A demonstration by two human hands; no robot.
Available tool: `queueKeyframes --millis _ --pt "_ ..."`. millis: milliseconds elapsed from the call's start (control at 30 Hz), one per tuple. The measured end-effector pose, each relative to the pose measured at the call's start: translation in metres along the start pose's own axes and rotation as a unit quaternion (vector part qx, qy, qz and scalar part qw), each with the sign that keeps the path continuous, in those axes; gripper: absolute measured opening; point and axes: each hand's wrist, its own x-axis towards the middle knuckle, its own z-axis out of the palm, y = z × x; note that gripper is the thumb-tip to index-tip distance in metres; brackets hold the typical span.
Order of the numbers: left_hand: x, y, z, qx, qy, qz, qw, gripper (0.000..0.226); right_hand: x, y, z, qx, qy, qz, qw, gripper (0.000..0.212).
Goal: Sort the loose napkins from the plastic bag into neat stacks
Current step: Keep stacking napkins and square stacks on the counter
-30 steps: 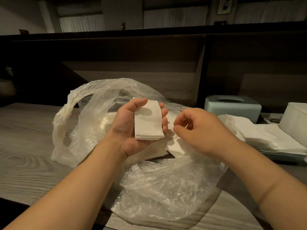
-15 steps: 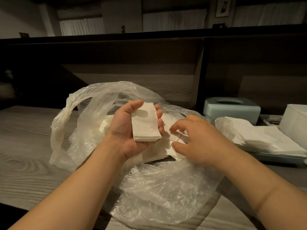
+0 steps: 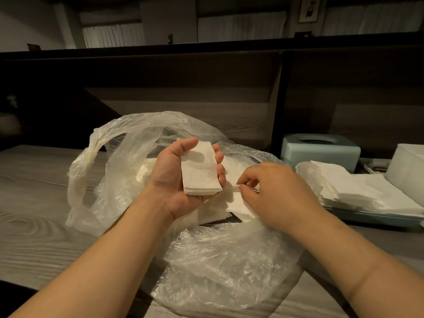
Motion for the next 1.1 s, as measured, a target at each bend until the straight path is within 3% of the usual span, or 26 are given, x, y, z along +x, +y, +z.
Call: queueKeyframes --millis 233,300,400,533,733,867,1000,1100 --pt "0.000 0.000 0.000 -0.008 0.001 0.007 1.000 0.047 0.007 0.003 0.001 0.141 0.084 0.047 0.985 0.013" --pt "0.000 0.000 0.000 -0.006 0.002 0.007 1.000 0.048 0.007 0.005 0.001 0.127 0.045 0.041 0.990 0.004" --pt "0.000 -0.001 0.000 0.002 0.003 0.007 1.000 0.047 0.004 0.005 -0.001 0.050 -0.059 0.028 0.997 0.045" --pt "0.000 -0.001 0.001 -0.003 0.006 0.006 1.000 0.046 0.002 0.001 -0.005 0.024 -0.094 0.018 0.995 0.046" --pt "0.000 -0.002 0.003 0.004 0.013 0.007 1.000 0.041 0.002 0.002 -0.005 0.041 -0.033 0.015 0.999 0.022" --pt "-0.001 -0.002 0.003 -0.006 0.017 0.005 1.000 0.040 0.005 0.005 -0.002 0.072 0.051 0.008 0.996 0.013" --pt "0.001 -0.002 0.000 0.000 0.028 0.008 1.000 0.041 0.007 0.003 -0.006 0.201 0.124 0.026 0.971 0.011" --pt "0.000 -0.002 0.002 0.009 0.049 0.013 0.999 0.038 0.005 -0.002 -0.013 0.337 0.122 0.035 0.933 0.011"
